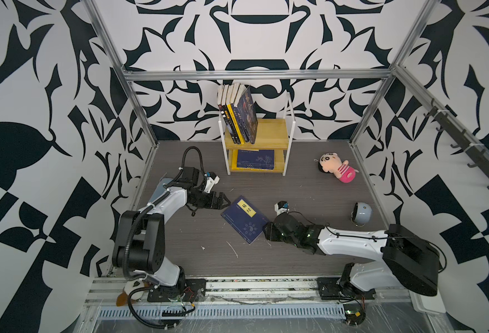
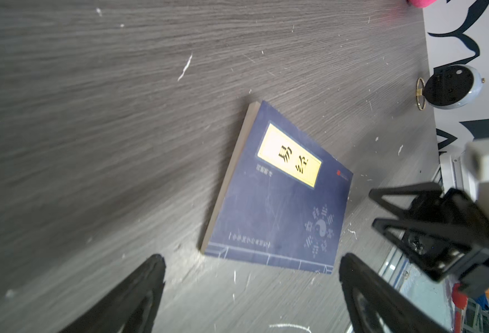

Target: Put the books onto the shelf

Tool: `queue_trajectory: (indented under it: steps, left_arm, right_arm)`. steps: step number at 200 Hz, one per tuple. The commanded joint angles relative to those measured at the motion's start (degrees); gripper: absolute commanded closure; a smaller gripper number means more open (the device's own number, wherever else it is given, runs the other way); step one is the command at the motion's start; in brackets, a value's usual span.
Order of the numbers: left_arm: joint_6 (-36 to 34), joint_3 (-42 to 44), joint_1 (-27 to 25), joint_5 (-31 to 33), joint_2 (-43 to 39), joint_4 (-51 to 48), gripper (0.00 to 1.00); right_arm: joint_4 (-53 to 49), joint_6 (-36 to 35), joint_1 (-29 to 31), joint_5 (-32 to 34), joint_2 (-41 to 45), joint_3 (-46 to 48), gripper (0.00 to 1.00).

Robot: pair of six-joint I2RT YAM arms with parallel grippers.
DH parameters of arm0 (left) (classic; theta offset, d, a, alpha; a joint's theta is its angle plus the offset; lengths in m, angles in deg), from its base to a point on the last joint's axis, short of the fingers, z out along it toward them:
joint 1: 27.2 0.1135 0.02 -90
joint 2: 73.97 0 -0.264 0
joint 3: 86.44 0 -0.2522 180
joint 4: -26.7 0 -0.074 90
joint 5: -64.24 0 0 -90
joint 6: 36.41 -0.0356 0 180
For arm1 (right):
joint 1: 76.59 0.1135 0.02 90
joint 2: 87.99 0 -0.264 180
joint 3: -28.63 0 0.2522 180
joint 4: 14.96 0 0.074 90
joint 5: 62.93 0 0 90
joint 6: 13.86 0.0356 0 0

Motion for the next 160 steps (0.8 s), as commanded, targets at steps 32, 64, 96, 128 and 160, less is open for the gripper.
queue_trajectory:
  steps: [32, 64, 96, 128, 160]
  left_arm:
    - [-1.3, -6.6, -2.6, -0.2, 10.0, -6.7, 0.02]
    - [-1.1, -8.4, -3.2, 1.3, 14.3, -7.8, 0.05]
    - [1.7, -8.7, -3.7, -1.8, 14.5, -9.0, 0.13]
    - [9.5, -5.2, -3.8, -6.9, 11.7, -4.8, 0.28]
    - [14.0, -3.9, -3.8, -10.6, 9.3, -2.9, 0.45]
  right_arm:
    - [8.2, 6.5, 1.5, 4.8, -8.6, -1.7, 0.44]
    - [10.2, 5.4, -1.7, 4.2, -13.4, -4.5, 0.47]
    - [9.3, 3.3, -7.3, 1.9, -15.4, -7.2, 0.54]
    - [7.6, -0.4, -10.0, -3.6, -19.1, -12.7, 0.54]
    - [8.0, -0.8, -10.1, -5.6, -22.1, -14.6, 0.54]
